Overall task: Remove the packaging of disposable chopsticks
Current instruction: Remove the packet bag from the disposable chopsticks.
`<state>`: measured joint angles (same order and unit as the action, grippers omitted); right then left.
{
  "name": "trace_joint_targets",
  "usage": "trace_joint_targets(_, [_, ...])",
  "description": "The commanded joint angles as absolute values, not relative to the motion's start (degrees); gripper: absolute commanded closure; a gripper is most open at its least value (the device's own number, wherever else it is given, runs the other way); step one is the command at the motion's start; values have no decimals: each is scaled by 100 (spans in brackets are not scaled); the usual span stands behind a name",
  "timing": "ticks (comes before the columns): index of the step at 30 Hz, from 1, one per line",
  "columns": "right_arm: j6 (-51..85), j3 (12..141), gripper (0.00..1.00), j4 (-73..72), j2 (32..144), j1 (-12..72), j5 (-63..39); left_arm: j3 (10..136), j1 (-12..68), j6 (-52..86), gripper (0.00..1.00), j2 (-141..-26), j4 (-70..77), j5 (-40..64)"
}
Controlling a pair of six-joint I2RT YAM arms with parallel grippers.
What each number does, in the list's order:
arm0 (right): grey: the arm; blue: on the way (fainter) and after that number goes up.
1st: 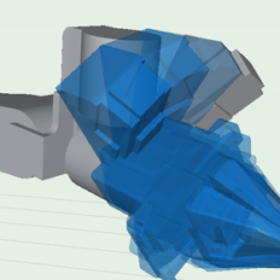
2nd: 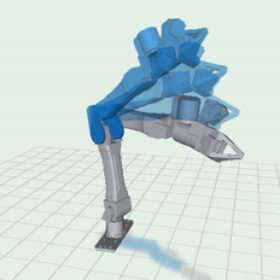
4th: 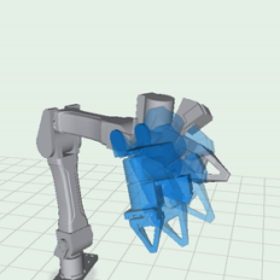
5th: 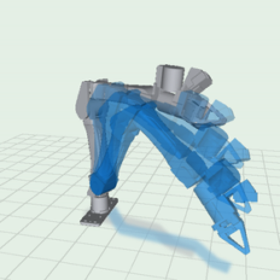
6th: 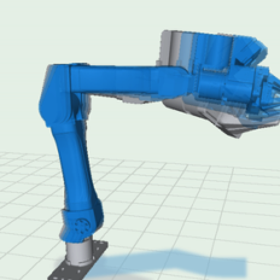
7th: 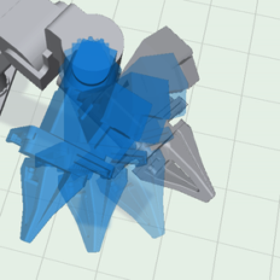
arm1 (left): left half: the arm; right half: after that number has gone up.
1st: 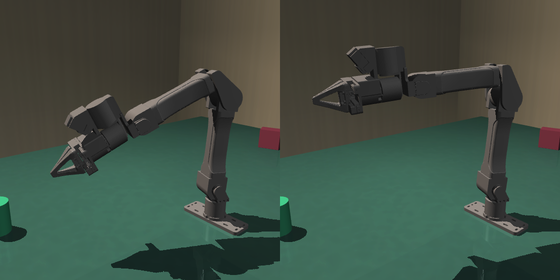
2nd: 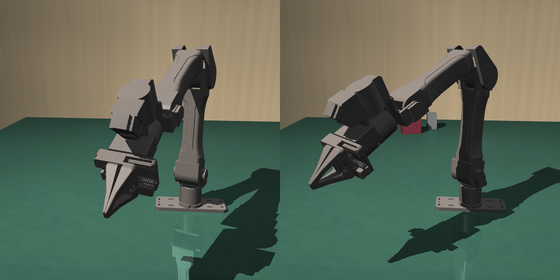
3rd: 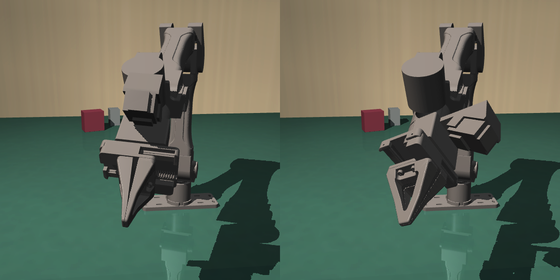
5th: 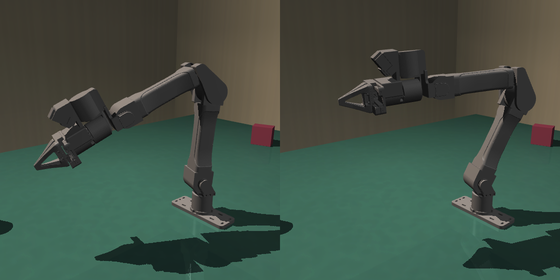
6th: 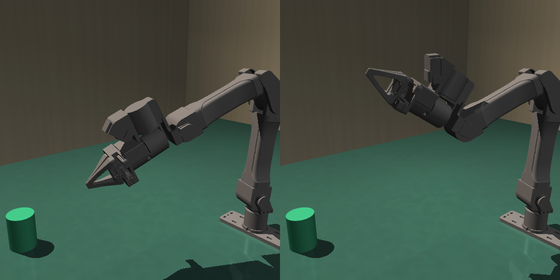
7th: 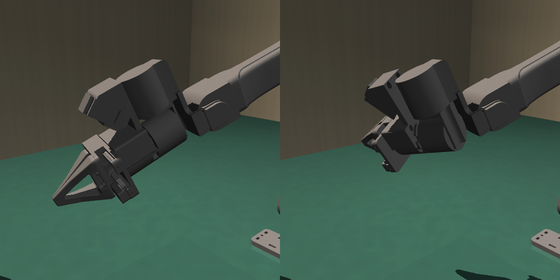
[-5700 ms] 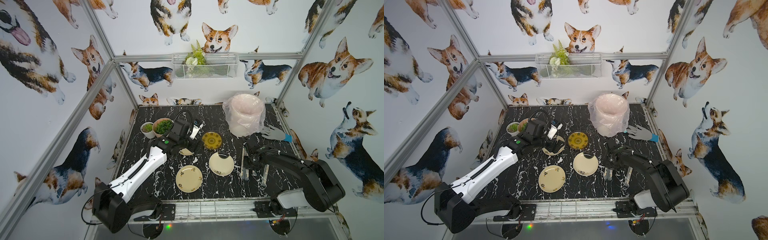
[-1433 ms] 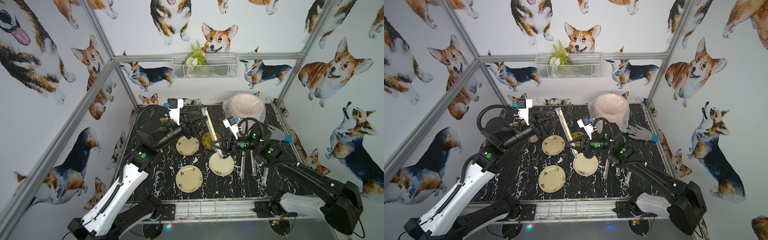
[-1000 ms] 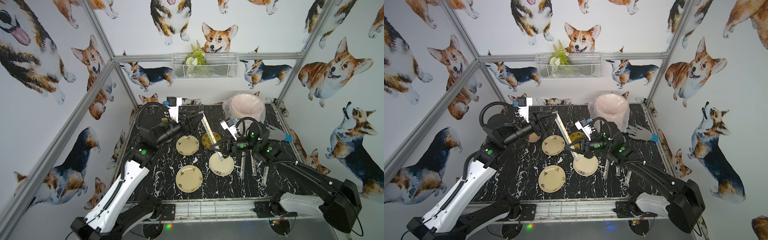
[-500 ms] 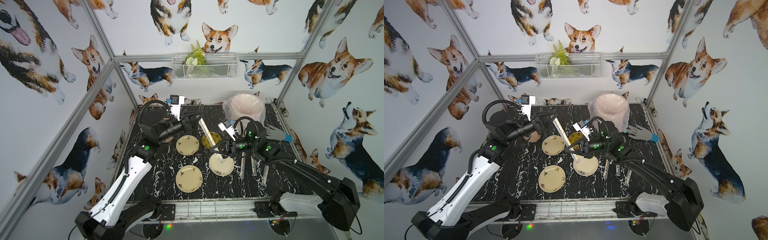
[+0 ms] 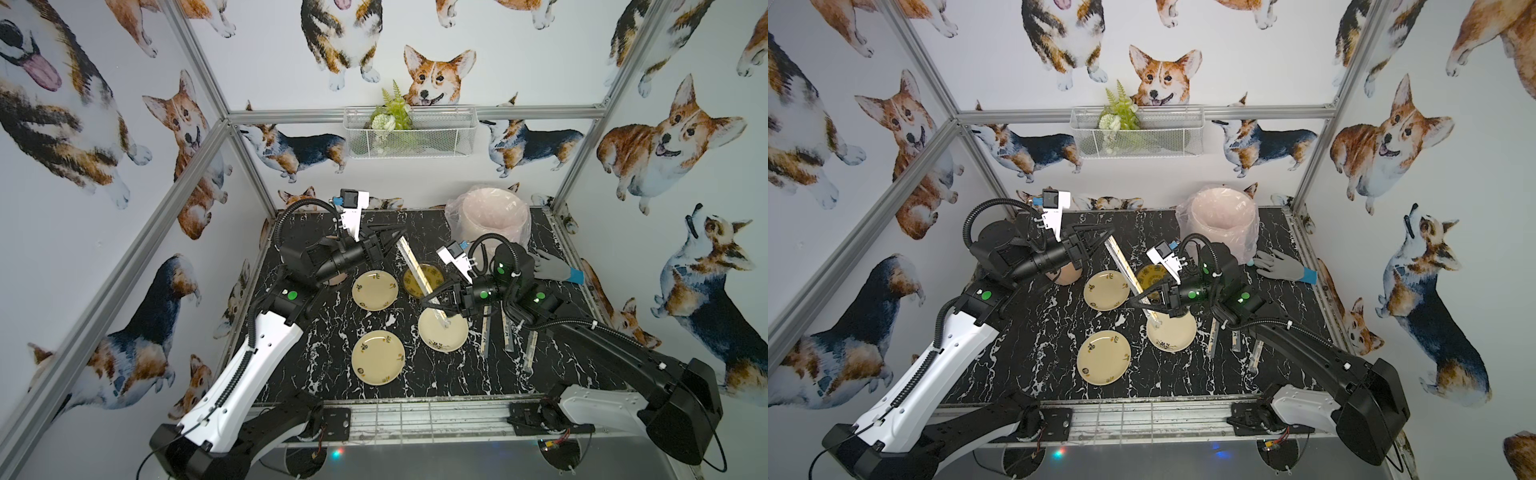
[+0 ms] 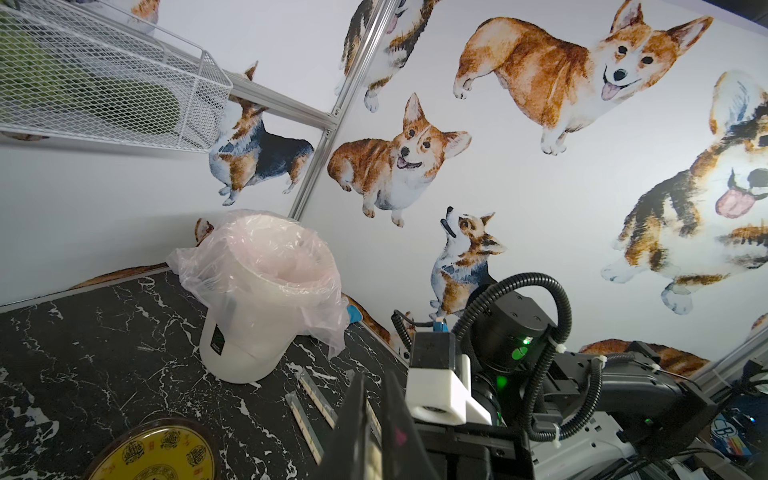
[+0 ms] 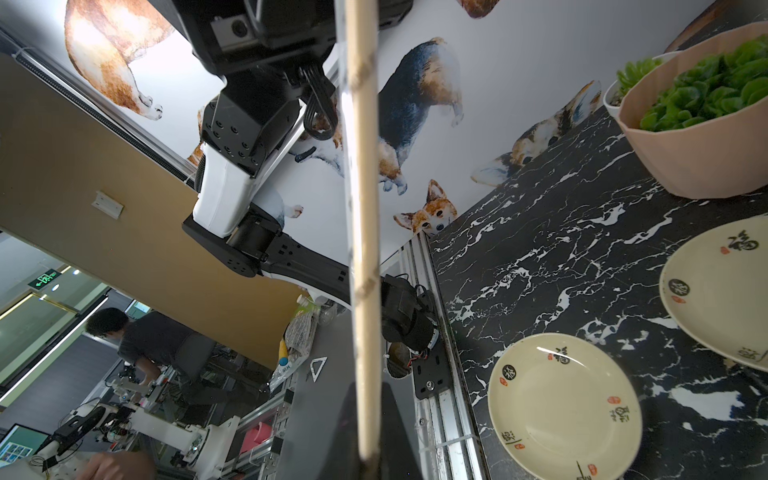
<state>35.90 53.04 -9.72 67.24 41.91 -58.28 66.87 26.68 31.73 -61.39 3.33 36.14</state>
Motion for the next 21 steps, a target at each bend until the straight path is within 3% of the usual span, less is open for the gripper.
trace_joint_targets(1, [3494, 5370, 100, -967, 6702, 4200, -5803, 6750, 2664, 3208, 100, -6145, 464, 3821])
trace_joint_targets(4, [3464, 5385, 100, -898, 6680, 4201, -5741, 6749, 2663, 3217, 100, -6145, 466, 3867])
trace_joint_targets(6, [3429, 5405, 100, -841, 6678, 4202, -5713, 6750, 2667, 3242, 89, -6151, 457, 3871])
trace_joint_targets(7, [3421, 5413, 100, -831, 6674, 4202, -5713, 6748, 2663, 3235, 88, -6153, 457, 3876])
trace_joint_targets(14, [3357, 5464, 100, -721, 6688, 4201, -5660, 6754, 2665, 3235, 90, -6152, 475, 3902])
trace_joint_targets(18, [3327, 5493, 100, -674, 6703, 4203, -5596, 6759, 2663, 3260, 100, -6174, 512, 3962])
trace_joint_targets(21, [3287, 5550, 100, -519, 6699, 4201, -5425, 6748, 2668, 3337, 100, -6196, 545, 3965])
